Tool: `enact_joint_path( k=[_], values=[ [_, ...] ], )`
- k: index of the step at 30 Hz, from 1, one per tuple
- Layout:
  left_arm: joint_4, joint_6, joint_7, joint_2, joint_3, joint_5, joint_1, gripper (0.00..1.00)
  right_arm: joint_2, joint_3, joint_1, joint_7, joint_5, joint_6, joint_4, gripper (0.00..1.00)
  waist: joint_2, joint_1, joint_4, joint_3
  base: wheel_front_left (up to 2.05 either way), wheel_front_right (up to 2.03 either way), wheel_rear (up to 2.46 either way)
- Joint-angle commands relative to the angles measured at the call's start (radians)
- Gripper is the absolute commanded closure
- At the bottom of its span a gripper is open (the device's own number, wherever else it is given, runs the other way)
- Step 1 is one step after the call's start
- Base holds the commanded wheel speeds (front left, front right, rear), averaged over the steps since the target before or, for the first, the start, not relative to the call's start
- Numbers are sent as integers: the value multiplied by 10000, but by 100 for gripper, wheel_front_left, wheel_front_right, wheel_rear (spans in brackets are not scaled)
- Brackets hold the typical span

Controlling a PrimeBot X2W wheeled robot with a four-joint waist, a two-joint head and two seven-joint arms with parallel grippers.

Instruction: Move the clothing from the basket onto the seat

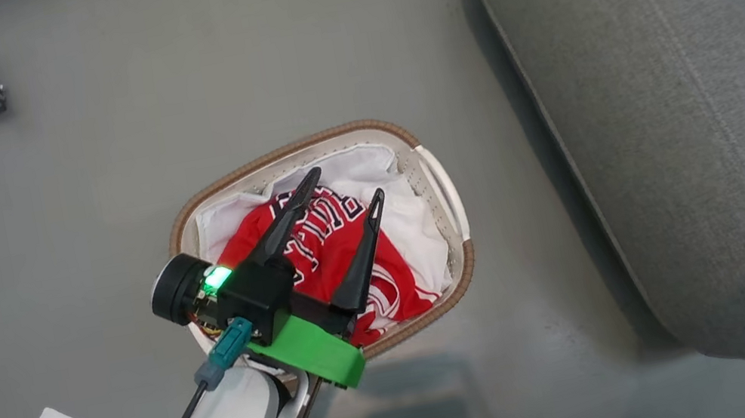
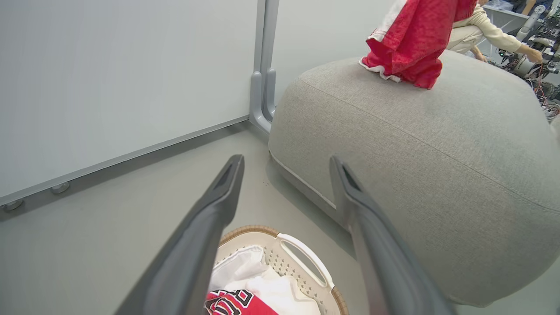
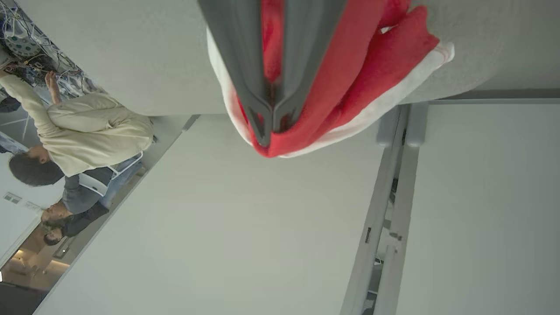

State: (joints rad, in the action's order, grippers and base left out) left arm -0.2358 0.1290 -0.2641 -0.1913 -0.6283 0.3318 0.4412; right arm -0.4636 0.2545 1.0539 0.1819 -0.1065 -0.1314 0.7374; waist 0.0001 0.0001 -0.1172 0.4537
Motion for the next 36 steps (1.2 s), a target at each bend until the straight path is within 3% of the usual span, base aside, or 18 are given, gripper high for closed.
enact_joint_path(
  k=[1, 10, 11, 13, 14, 25, 36],
  values=[
    [46, 26, -5, 22, 47, -100, 231, 0, 129, 239, -251, -4, -114, 14, 303, 100, -1, -1, 799, 920, 0, 0, 0],
    [51, 27, -5, 147, 194, -175, 410, 0, 1086, 1253, -888, 429, -930, 14, 1933, 100, -1, -1, 764, 1282, 0, 0, 0],
    [34, 27, -5, 148, 211, -194, 421, 0, 1148, 1313, -883, 500, -1050, 14, 2025, 89, -1, -1, 731, 1285, 0, 0, 0],
    [-12, 27, -5, 143, 256, -199, 417, 0, 1243, 1397, -820, 610, -1224, 14, 2142, 51, -1, -1, 663, 1268, 0, 0, 0],
    [-29, 27, -5, 143, 286, -199, 402, 0, 1289, 1431, -811, 645, -1298, 14, 2168, 0, -1, -1, 627, 1243, 0, 0, 0],
    [-105, 26, -5, 251, 669, -86, -69, 0, 1779, 1370, -1507, 838, -1447, 14, 1564, 0, -1, -1, 267, 438, 0, 0, 0],
    [-49, 26, -5, 572, 1693, 94, -993, 0, 2372, 134, -3164, 837, -577, 14, -32, 0, -1, -1, 249, -1123, 0, 0, 0]
  ],
)
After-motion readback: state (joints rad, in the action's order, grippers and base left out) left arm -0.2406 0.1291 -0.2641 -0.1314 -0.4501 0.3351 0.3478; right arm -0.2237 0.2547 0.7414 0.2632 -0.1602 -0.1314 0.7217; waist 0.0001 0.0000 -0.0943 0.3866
